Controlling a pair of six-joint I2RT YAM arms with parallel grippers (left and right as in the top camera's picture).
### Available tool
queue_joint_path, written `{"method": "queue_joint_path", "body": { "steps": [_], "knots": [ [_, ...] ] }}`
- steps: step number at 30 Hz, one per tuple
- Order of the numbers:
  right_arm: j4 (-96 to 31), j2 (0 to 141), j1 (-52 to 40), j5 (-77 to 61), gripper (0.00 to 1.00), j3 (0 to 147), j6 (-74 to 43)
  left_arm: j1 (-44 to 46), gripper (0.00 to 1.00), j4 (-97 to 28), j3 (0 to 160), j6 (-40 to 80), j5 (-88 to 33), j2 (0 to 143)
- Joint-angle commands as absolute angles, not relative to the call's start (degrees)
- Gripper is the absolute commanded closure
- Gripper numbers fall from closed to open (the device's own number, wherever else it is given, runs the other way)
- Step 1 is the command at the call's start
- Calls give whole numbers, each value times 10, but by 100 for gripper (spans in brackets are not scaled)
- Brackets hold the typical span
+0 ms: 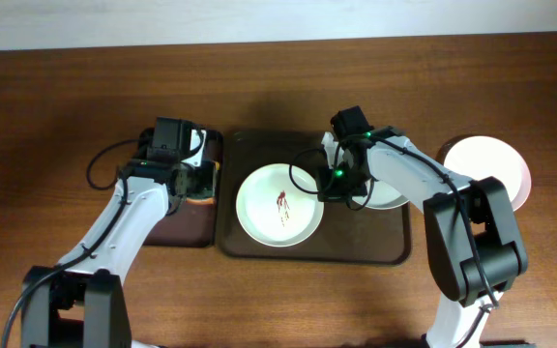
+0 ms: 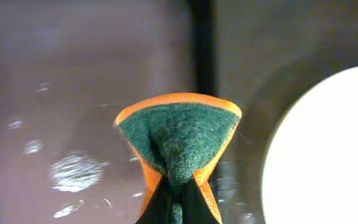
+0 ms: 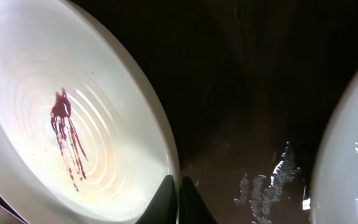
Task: Clean dirty plates on tray and stack at the side
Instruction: 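Scrub the held plate with the sponge in the left gripper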
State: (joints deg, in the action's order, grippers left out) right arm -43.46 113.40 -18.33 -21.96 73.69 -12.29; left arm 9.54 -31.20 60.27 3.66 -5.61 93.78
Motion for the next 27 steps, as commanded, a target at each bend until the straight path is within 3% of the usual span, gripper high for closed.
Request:
{"method": "queue_joint_path", "body": {
  "steps": [1,9,17,21,24,27],
  "knots": [
    [-435,1136,-187,-203,96,733,-129,107,100,-300,611,65,-193,939],
    [-435,1136,-187,-203,96,733,-129,199,100,-239,611,279,-239,965],
    [-435,1136,-187,-203,96,733,-129,273,100,-169,611,339,-343,1062],
    [-435,1136,-187,-203,96,733,-129,281,100,-170,611,339,-314,1095],
    [-437,1136,-187,-203,96,733,-129,274,100,-187,611,335,-194,1095],
    [-438,1136,-187,-203,96,733,-127,248,100,-187,611,290,-166,1090]
  ]
}}
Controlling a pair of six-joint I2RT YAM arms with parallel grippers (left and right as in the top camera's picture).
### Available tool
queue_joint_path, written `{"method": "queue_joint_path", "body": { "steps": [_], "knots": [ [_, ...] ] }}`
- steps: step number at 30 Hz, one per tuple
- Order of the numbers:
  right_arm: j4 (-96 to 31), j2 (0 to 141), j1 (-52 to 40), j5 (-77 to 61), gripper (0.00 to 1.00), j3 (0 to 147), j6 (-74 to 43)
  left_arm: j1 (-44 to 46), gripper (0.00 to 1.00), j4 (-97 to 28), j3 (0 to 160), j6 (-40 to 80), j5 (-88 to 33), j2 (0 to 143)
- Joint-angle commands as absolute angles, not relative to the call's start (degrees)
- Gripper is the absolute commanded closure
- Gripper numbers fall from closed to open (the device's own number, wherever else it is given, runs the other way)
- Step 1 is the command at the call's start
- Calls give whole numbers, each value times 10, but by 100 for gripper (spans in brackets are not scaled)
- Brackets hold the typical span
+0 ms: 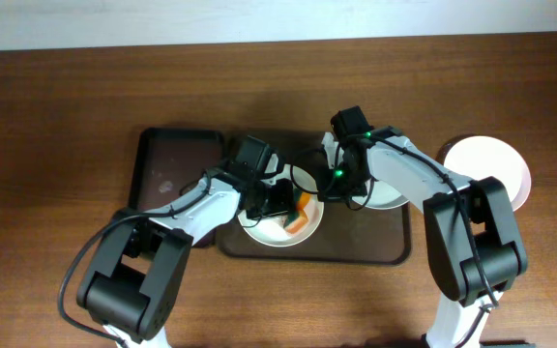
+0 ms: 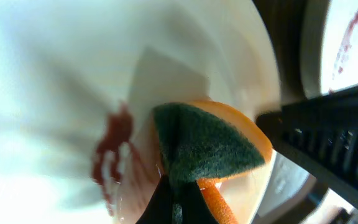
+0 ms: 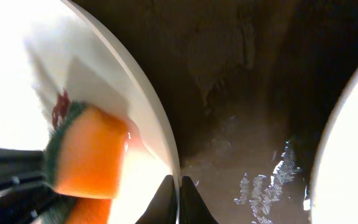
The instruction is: Clean dirty plates on tray and stack at the side
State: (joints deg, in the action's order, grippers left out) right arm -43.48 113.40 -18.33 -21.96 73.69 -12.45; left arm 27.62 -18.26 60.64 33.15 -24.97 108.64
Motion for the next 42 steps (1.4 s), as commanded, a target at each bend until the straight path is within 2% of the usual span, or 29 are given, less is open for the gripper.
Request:
{"method": "queue_joint_path", "body": {
  "steps": [1,9,11,13,15,17,20,27,30,31,32,36,42],
  "knots": [
    [-437,1136,-187,-203,96,733,-127,240,100,-189,611,284,-166,1087],
    [-438,1136,-187,-203,95,733,-127,211,100,-230,612,217,-136,974],
    [-439,1136,-187,-203,79,733,-127,203,100,-273,612,209,-107,920],
    [-439,1136,-187,-203,76,733,-127,184,100,-317,612,198,-44,893],
    [-444,1136,-187,-203,71,733,-127,150,100,-343,612,155,-33,886],
    [-450,1136,-188,-203,70,728,-127,121,100,-352,612,116,-25,887],
    [-447,1136,-188,-203,71,707,-127,91,100,-353,610,61,-16,897],
    [-434,1136,-187,-203,96,705,-127,88,100,-345,609,42,19,1003],
    [-424,1136,-187,-203,96,706,-127,88,98,-345,609,42,19,1020],
    [-424,1135,-187,-203,96,712,-127,88,80,-345,609,42,20,1020],
    [-425,1131,-187,-203,96,717,-127,88,50,-345,609,42,20,1020],
    [-451,1077,-187,-119,96,745,-123,88,33,-331,609,42,54,1020],
    [-449,995,-192,8,96,747,-75,88,32,-305,609,42,38,1037]
  ]
}}
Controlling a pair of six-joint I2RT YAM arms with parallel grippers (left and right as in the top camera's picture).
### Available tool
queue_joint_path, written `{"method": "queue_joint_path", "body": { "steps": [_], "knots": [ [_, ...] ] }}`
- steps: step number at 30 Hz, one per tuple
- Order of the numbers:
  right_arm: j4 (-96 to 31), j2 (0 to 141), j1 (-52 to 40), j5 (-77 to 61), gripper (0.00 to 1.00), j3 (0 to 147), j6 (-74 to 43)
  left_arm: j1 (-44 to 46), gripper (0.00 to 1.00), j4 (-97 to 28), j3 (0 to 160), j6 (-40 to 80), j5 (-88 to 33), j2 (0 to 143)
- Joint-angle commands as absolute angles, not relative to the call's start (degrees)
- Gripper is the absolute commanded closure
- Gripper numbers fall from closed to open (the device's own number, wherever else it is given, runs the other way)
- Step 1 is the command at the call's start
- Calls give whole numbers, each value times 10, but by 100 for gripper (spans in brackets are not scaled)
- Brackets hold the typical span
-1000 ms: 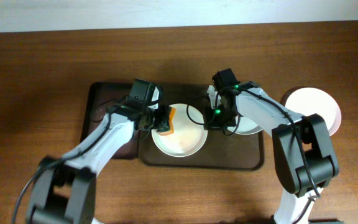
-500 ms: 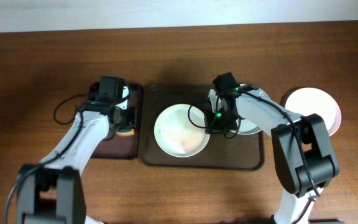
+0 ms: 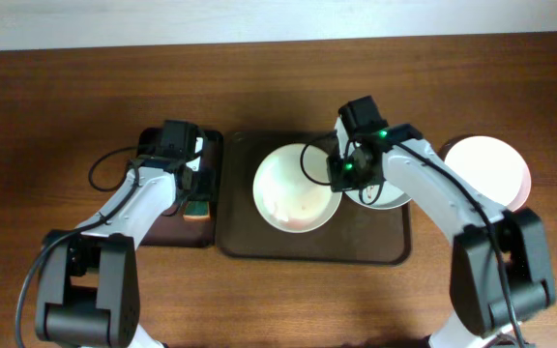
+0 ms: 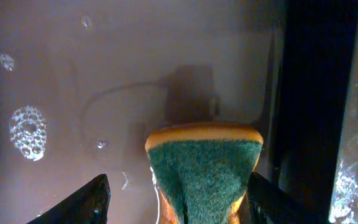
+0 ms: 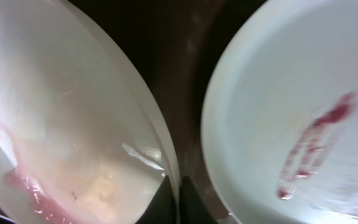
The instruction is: Clean dirty plates on tray and stack at the side
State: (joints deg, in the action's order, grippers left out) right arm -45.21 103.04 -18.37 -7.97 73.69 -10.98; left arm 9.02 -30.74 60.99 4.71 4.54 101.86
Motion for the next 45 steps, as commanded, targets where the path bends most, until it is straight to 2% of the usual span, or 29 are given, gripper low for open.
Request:
{"method": "queue_joint_path", "body": {
  "steps": [1,4,7,8,10,14,15,16,17,21,24,25,26,27,28,32,34,35,40,43,45],
  "knots": [
    [-446,986,-200,59,96,747,-65,88,32,-301,609,42,10,1048],
    [-441,975,-234,192,96,748,-58,88,41,-290,609,42,-12,1065],
    [-432,973,-264,236,96,749,-58,88,45,-289,609,42,-24,1066],
    [-426,973,-278,258,96,750,-59,88,59,-287,609,42,-23,1066],
    [-424,967,-296,292,96,751,-60,88,100,-276,610,42,-19,1066],
    [-412,932,-296,307,96,752,-60,76,100,-285,641,42,-11,1060],
    [-409,917,-296,309,96,752,-60,72,92,-295,649,42,-11,1057],
    [-410,908,-296,309,96,752,-60,71,56,-311,652,42,-12,1056],
    [-410,903,-296,309,96,752,-60,71,46,-325,652,42,-13,1056],
    [-412,895,-299,313,96,752,-60,71,40,-411,649,42,-13,1056],
    [-411,895,-325,354,96,752,-60,71,41,-416,645,42,-13,1056],
    [-412,895,-333,358,96,752,-60,71,50,-413,645,42,-13,1056],
    [-412,895,-341,359,96,752,-60,71,63,-410,645,42,-13,1056],
    [-412,895,-345,359,96,752,-60,71,90,-410,645,42,-13,1056],
    [-413,895,-347,359,96,752,-60,71,100,-411,645,42,-13,1056],
    [-426,895,-347,425,96,752,-60,71,100,-410,645,42,-11,1056],
    [-427,895,-347,436,96,752,-60,71,75,-412,648,42,-11,1056],
    [-427,895,-347,436,96,752,-60,71,70,-416,652,42,-11,1056],
    [-424,895,-349,439,96,752,-65,71,49,-436,685,42,-12,1014],
    [-403,895,-348,473,96,752,-67,71,31,-439,686,42,-13,988],
    [-396,893,-348,474,96,752,-67,71,26,-446,685,42,-13,987]
  ]
}}
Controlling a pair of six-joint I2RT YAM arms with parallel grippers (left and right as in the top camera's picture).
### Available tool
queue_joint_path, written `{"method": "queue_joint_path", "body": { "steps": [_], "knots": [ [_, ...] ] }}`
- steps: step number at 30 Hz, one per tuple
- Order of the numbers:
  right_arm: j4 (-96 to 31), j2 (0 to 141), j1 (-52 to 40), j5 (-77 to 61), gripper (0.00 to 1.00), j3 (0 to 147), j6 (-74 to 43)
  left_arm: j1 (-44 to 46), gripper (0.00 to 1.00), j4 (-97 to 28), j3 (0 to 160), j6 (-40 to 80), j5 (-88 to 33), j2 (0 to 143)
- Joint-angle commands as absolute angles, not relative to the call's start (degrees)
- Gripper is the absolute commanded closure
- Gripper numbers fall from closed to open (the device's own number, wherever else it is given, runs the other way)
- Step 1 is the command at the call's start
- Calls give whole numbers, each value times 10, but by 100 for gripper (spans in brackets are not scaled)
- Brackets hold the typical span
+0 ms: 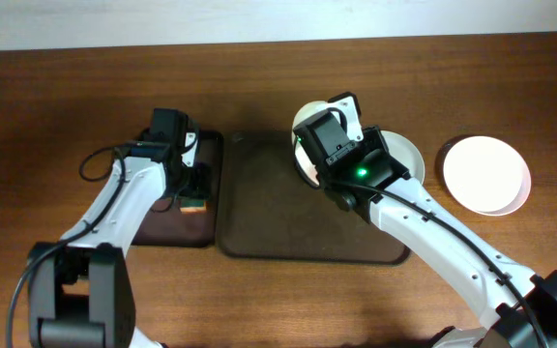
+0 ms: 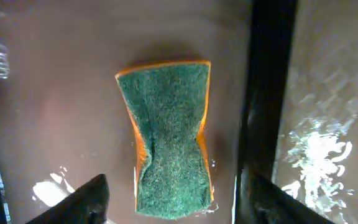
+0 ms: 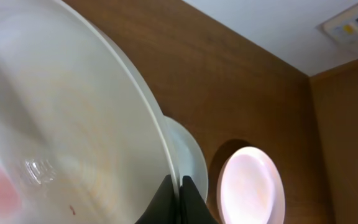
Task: Clean dirty plates on tray and stack at the side
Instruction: 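Lift the plate with right gripper and stack it on the side plate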
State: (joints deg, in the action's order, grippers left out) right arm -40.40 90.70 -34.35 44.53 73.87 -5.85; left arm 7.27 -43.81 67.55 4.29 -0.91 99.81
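My right gripper (image 3: 180, 188) is shut on the rim of a white plate (image 3: 61, 124), held tilted above the back of the dark main tray (image 1: 278, 217). A faint pink smear and a small red speck show on the plate. In the overhead view the right gripper (image 1: 325, 155) and wrist hide most of that plate (image 1: 305, 118). A second white plate (image 1: 404, 159) lies on the tray just below and to the right. The green and orange sponge (image 2: 168, 137) lies flat on the small brown tray (image 1: 162, 227), and my left gripper (image 2: 174, 182) hangs open over it.
A clean white plate (image 1: 486, 174) sits on the wooden table right of the main tray, also in the right wrist view (image 3: 250, 186). The small tray's black rim (image 2: 269, 93) separates it from the wet main tray.
The right gripper has gone from low over the tray's middle to higher at its back, with the plate tilted. The left gripper stands higher above the sponge, which lies flat.
First the left gripper held the sponge over the small tray while the right gripped the rim of a red-stained plate. Then the sponge was on that stain. Later the sponge was back at the small tray, jaws open, the plate only smeared. Now the plate is raised.
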Motion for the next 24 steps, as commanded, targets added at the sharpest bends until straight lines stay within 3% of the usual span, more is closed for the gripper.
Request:
{"method": "queue_joint_path", "body": {
  "steps": [1,7,13,20,24],
  "knots": [
    [-396,893,-348,474,96,752,-69,71,27,-447,685,42,-13,987],
    [-383,893,-348,525,96,752,-84,71,23,-449,685,42,-13,987],
    [-395,893,-263,317,96,752,-198,71,23,-449,685,42,-13,987],
    [-448,894,52,16,96,752,-276,71,23,-449,685,42,-13,987],
    [-480,898,242,-31,96,752,-276,71,23,-449,685,42,-13,987]
  ]
}}
